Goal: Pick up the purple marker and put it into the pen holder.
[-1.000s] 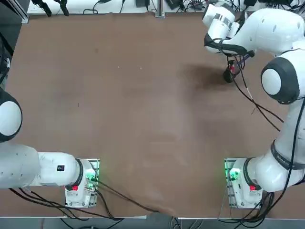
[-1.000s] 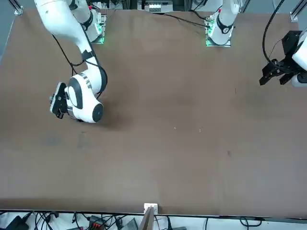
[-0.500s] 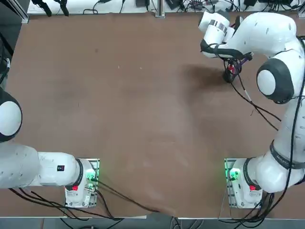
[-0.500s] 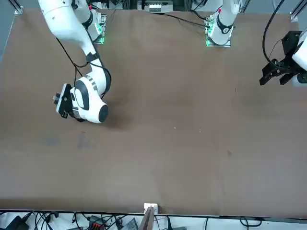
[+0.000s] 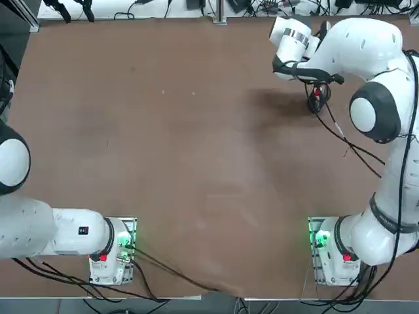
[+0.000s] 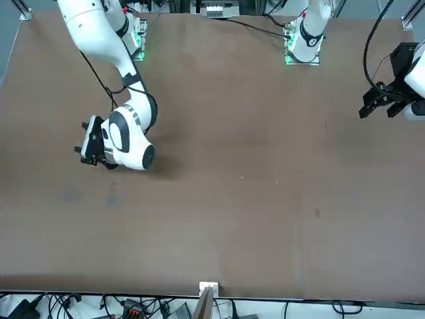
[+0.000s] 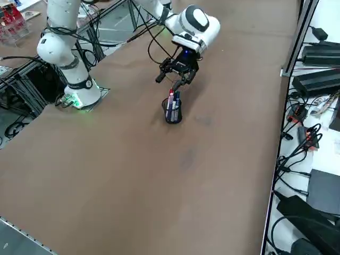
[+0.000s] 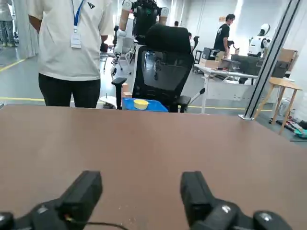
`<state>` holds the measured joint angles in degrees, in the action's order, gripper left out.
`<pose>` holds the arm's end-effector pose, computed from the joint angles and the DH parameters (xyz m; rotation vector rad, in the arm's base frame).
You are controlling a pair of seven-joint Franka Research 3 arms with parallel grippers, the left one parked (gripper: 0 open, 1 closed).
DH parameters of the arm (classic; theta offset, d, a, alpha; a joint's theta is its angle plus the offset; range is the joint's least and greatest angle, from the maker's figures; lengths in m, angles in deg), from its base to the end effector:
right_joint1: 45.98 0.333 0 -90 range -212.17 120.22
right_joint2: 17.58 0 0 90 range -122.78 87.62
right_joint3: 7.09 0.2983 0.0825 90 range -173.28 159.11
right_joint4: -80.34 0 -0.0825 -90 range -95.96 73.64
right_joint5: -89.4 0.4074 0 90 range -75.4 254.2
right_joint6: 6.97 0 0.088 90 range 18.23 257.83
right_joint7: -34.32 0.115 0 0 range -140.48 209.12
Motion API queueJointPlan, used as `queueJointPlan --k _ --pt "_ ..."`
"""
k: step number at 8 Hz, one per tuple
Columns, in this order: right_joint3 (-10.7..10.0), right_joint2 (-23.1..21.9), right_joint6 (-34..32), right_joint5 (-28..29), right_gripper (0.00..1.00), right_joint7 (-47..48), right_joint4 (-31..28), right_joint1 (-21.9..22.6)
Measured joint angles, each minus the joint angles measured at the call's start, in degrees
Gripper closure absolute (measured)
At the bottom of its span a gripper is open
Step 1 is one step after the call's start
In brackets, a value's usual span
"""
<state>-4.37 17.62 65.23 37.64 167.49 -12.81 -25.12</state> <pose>0.5892 0.1373 0.2422 1.2742 -1.4700 0.7809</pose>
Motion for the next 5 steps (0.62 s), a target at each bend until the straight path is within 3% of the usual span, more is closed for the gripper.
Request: queueJointPlan --k 3,5 --pt "-0.5 -3.0 1.9 3.8 0.00 -18.8 2.8 -2.0" --pt "-0.8 -5.3 3.7 12.6 0.00 -38.2 8.0 -6.2"
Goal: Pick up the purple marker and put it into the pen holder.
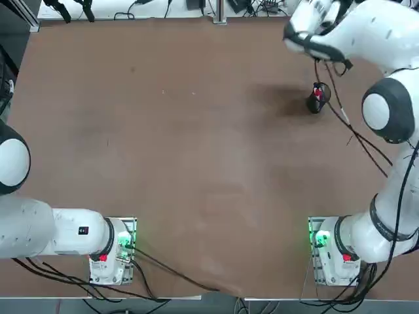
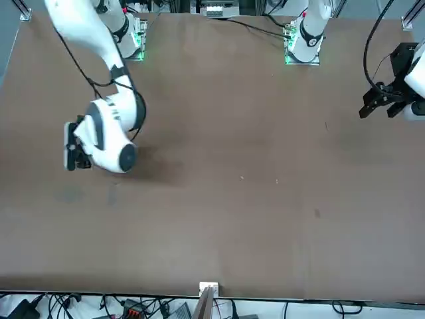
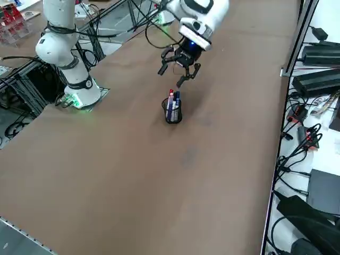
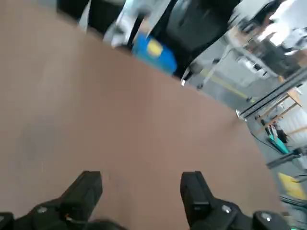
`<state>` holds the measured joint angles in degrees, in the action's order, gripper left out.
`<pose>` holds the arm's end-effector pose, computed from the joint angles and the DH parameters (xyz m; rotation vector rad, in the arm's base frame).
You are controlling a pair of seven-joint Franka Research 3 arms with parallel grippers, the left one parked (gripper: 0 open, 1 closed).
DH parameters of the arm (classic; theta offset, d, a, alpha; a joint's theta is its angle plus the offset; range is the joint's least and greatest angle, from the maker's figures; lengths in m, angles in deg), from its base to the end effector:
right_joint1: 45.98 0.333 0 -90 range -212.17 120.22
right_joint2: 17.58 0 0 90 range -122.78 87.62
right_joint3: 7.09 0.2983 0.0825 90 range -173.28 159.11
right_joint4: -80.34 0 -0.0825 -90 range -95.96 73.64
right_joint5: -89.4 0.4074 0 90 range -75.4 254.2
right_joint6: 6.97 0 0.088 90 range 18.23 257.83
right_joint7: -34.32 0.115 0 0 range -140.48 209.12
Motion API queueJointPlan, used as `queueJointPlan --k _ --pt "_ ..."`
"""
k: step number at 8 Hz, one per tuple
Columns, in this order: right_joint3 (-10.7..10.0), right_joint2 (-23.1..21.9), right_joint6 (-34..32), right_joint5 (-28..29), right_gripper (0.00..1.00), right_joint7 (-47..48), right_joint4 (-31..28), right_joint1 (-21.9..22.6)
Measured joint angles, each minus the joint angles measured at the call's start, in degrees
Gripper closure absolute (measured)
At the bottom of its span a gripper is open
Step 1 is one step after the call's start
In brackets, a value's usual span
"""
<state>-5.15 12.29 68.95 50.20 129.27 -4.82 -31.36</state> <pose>0.6307 0.0969 0.3341 1.7622 -1.3326 0.2271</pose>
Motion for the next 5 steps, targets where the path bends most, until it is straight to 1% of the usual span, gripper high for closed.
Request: queueJointPlan --k 2,3,4,5 --pt "-0.1 -0.8 0.7 9.2 0.00 -18.2 4.6 -5.6" --pt "-0.2 -0.8 1.2 15.6 0.00 -25.5 6.1 -8.5" --pt "-0.2 -0.8 1.5 21.5 0.00 -33.5 7.0 -11.1" --pt "-0.2 -0.8 1.7 25.4 0.00 -42.5 7.5 -12.7"
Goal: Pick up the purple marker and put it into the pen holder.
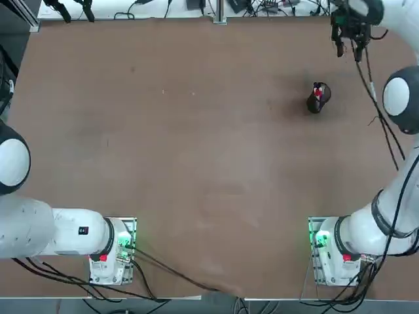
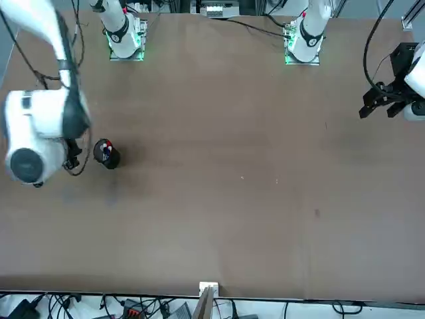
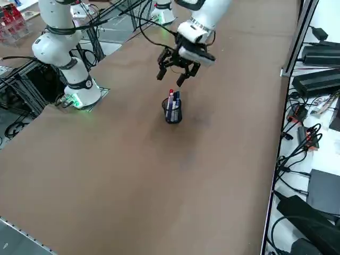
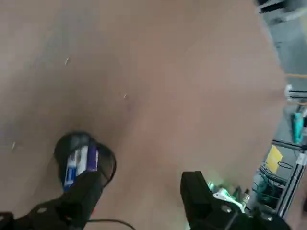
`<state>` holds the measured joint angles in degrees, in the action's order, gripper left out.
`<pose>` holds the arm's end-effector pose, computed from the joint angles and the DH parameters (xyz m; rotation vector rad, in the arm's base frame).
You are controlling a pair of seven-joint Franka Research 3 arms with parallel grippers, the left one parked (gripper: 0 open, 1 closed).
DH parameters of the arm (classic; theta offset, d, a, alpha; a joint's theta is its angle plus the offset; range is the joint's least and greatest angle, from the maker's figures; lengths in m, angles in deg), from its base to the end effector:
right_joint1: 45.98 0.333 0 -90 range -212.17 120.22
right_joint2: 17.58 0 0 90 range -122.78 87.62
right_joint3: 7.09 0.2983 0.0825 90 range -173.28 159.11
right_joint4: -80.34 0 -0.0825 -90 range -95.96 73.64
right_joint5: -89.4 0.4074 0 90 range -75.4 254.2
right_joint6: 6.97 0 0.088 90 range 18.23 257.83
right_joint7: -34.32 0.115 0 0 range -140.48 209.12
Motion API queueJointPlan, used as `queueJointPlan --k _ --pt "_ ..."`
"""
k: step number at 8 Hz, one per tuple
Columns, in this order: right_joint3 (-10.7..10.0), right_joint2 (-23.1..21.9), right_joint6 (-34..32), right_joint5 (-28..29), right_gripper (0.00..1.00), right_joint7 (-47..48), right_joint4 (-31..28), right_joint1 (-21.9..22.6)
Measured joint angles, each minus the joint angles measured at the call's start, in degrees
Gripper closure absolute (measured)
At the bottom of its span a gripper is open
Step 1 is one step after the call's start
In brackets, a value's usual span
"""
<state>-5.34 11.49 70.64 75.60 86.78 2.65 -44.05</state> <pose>0.6536 0.0075 0.3751 2.4318 -1.0887 -0.4643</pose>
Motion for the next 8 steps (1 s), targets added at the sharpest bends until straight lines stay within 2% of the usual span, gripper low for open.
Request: queueJointPlan --k 3,5,7,8 --pt "-0.2 -0.4 -1.2 11.5 0.00 -29.2 3.2 -3.4" --pt "-0.3 -2.2 -2.0 15.8 0.00 -46.9 4.6 -6.4" --pt "0.0 -6.4 0.3 16.9 0.00 -54.8 4.1 -6.4" --pt "0.4 -10.7 6.0 16.9 0.00 -56.6 0.7 -5.8"
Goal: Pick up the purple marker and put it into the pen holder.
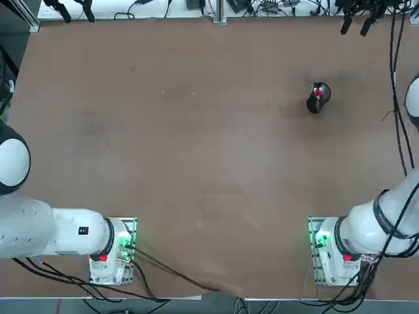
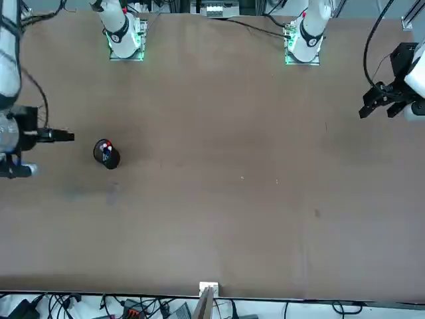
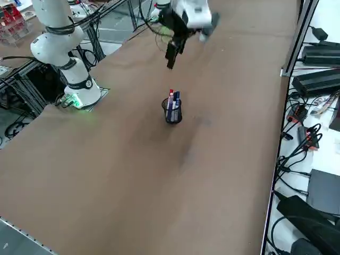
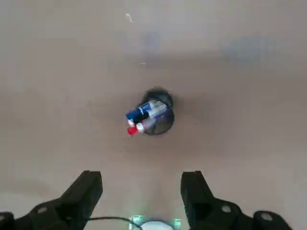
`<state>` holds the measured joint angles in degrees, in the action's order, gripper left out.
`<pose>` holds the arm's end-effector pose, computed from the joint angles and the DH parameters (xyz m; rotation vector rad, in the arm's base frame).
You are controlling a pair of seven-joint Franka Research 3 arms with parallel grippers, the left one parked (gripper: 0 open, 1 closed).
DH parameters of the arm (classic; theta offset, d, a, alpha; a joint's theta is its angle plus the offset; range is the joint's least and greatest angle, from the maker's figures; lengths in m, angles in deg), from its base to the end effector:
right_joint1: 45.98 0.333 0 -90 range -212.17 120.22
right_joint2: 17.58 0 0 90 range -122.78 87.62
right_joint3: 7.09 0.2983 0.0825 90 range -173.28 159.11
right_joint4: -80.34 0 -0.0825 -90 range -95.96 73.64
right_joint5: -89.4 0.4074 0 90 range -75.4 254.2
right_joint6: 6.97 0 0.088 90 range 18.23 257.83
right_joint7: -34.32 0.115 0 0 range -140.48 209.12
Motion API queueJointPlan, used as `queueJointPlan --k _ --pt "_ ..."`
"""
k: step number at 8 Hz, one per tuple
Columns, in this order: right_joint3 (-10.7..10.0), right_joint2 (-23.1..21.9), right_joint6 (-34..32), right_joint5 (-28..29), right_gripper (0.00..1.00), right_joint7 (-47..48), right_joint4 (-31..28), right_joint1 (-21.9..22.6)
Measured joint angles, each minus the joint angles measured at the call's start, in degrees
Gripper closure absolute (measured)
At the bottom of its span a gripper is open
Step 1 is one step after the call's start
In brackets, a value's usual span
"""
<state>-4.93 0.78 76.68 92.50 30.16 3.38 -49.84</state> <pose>0.6483 -0.0158 0.5045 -3.0492 -0.0651 0.3057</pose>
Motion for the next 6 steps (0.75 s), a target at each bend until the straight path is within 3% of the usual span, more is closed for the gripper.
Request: queueJointPlan --k 2,4,6 --pt "-0.1 -10.4 12.7 -0.1 0.00 0.2 -12.1 2.1" --pt "-1.6 -18.3 15.4 -0.6 0.00 1.0 -21.9 3.5" --pt "-2.4 -20.7 15.4 -1.4 0.00 1.1 -24.6 3.4"
